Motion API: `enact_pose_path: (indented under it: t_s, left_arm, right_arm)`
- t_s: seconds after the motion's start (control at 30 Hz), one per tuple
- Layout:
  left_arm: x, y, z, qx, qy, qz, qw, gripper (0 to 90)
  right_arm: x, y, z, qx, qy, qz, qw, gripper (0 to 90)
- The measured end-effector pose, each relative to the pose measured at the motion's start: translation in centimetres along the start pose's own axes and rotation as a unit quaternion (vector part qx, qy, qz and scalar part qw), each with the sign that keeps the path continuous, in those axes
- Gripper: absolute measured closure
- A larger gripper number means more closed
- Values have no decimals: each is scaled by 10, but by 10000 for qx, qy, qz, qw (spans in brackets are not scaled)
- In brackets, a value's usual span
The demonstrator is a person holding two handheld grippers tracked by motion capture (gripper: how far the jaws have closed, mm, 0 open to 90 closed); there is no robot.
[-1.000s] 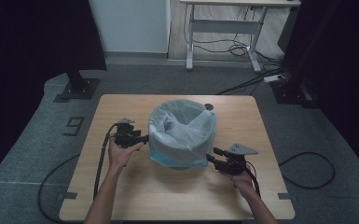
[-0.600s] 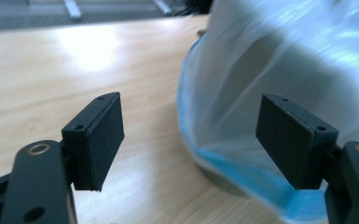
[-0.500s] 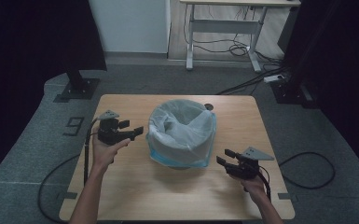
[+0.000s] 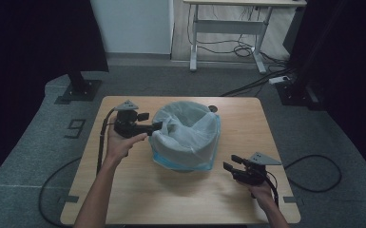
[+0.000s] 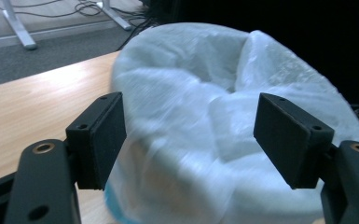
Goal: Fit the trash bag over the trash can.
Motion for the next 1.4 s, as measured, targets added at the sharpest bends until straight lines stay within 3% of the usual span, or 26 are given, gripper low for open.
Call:
enact_pose_path:
  t_s: [0.17, 0.4, 0.73, 0.97, 1.23, 1.4]
  left_arm:
    - [15, -10, 19, 206, 147, -172, 9995, 257]
    - [48, -18, 42, 311, 539, -353, 9974, 257]
    - [107, -19, 68, 260, 1302, -400, 9903, 260]
    - [140, -18, 68, 190, 1783, -400, 9830, 273]
    - [163, -20, 55, 173, 2237, -378, 9738, 279]
    - [167, -21, 51, 180, 2336, -360, 9715, 275]
  right_arm:
    - [2, 2, -2, -11, 54, 19, 10000, 437]
    - [2, 3, -4, 14, 92, 27, 10000, 437]
    - [0, 3, -4, 13, 118, 30, 9999, 437]
    - [-5, 0, -4, 28, 88, 30, 10000, 437]
    - [-8, -3, -4, 31, 68, -4, 10000, 436]
    - [-8, -2, -5, 2, 122, -36, 9999, 432]
Point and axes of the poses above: each handheld gripper's, and its own axes: x roughly forward along the jaws, z roughly out of its top, y roughly to its left, the point moved 4 cm from there along x, roughly forward along the jaws, and after that the axes turned 7 degrees about x, right-handed, at the moved point
